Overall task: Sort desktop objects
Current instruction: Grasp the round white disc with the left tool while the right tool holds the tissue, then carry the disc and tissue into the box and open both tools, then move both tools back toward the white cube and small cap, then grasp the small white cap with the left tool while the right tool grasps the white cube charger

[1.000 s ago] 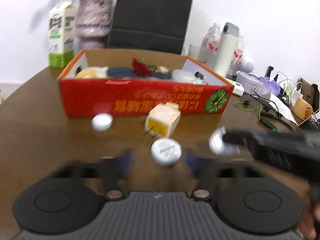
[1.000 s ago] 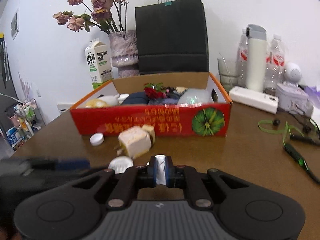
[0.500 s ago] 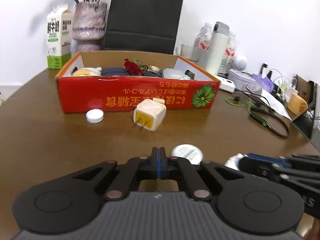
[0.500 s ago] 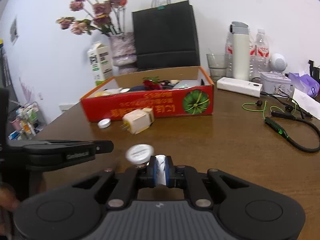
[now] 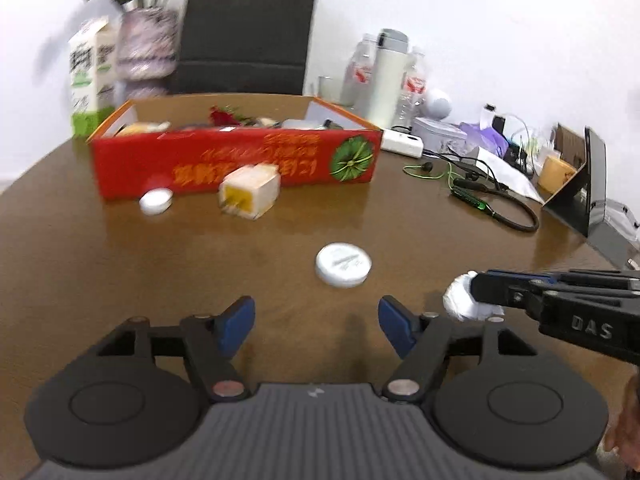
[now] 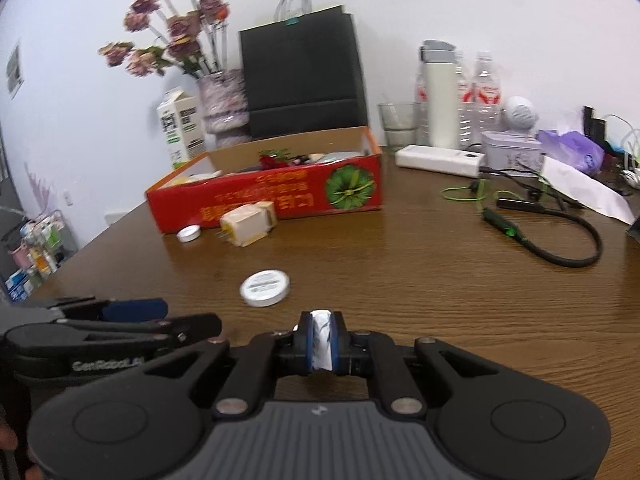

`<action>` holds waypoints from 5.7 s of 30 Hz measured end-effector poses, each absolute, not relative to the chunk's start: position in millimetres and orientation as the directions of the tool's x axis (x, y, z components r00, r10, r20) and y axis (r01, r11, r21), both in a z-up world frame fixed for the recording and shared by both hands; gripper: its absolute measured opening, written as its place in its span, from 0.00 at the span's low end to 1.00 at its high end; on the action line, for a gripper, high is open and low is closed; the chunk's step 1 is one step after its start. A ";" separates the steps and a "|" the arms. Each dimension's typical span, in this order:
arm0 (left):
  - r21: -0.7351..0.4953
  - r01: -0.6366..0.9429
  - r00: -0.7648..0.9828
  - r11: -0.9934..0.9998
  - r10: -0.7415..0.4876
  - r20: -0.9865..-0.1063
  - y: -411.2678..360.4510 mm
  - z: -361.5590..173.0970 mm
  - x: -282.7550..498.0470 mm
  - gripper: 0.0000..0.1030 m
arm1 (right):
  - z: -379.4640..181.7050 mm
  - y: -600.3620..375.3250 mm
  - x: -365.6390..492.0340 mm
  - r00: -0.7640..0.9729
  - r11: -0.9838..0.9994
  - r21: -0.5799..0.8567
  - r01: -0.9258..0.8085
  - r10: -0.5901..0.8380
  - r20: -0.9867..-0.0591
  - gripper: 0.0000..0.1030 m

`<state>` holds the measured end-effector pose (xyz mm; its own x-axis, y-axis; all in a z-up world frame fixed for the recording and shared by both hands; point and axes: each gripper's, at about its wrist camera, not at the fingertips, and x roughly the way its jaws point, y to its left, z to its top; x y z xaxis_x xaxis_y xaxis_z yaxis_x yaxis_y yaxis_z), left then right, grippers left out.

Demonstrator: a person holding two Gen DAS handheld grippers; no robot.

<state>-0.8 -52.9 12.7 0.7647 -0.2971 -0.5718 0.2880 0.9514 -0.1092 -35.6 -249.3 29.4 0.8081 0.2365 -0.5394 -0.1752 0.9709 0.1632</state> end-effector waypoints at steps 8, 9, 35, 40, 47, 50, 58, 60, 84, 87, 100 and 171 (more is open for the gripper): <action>-0.044 0.339 0.743 0.940 -0.296 -0.600 -98.1 10.5 46.0 0.61 | 15.5 -266.1 -19.5 0.791 0.966 0.202 -0.162 0.250 -0.559 0.07; -0.047 0.333 0.726 0.942 -0.288 -0.625 -100.9 6.9 52.8 0.49 | 14.3 -266.6 -16.6 0.789 0.965 0.203 -0.167 0.254 -0.560 0.07; -0.130 0.148 0.845 0.980 -0.193 -0.498 1.0 29.1 -94.0 0.39 | 25.3 -176.6 -95.3 0.756 0.918 0.136 -0.374 0.386 -0.529 0.08; -0.130 0.166 0.870 0.978 -0.207 -0.447 4.7 40.0 -112.3 0.39 | 34.8 -176.7 -119.6 0.796 0.928 0.099 -0.360 0.361 -0.485 0.07; -0.143 0.170 0.890 0.975 -0.214 -0.402 12.9 66.0 -88.2 0.39 | 69.1 -195.3 -106.5 0.847 0.935 0.100 -0.339 0.350 -0.401 0.07; -0.148 0.166 0.904 0.975 -0.210 -0.372 17.1 86.3 -61.5 0.39 | 94.6 -202.6 -76.0 0.859 0.929 0.108 -0.353 0.368 -0.356 0.07; -0.194 0.174 0.892 0.966 -0.238 -0.386 13.8 144.8 72.6 0.39 | 155.4 -194.6 59.8 0.853 0.918 0.115 -0.381 0.396 -0.340 0.07; -0.230 0.154 0.863 0.961 -0.245 -0.443 9.9 147.5 124.2 0.39 | 160.8 -186.8 110.5 0.839 0.920 0.129 -0.371 0.392 -0.379 0.07; -0.145 0.067 0.668 0.987 -0.152 -0.729 -13.5 55.3 297.7 0.86 | 81.6 -165.9 365.0 0.659 0.964 0.175 -0.199 0.264 -0.705 0.85; -0.235 0.076 0.624 0.969 -0.230 -0.747 -0.2 59.7 297.6 0.86 | 89.3 -177.4 359.9 0.650 0.968 0.185 -0.169 0.251 -0.717 0.87; -0.096 -0.021 0.736 0.995 -0.050 -0.675 -5.2 87.5 188.0 0.96 | 109.9 -201.2 240.5 0.687 0.972 0.138 -0.189 0.231 -0.689 0.89; -0.016 0.231 0.769 0.973 -0.192 -0.609 48.0 1.2 156.5 0.53 | 11.9 -124.3 178.2 0.710 0.940 0.335 -0.071 0.283 -0.645 0.56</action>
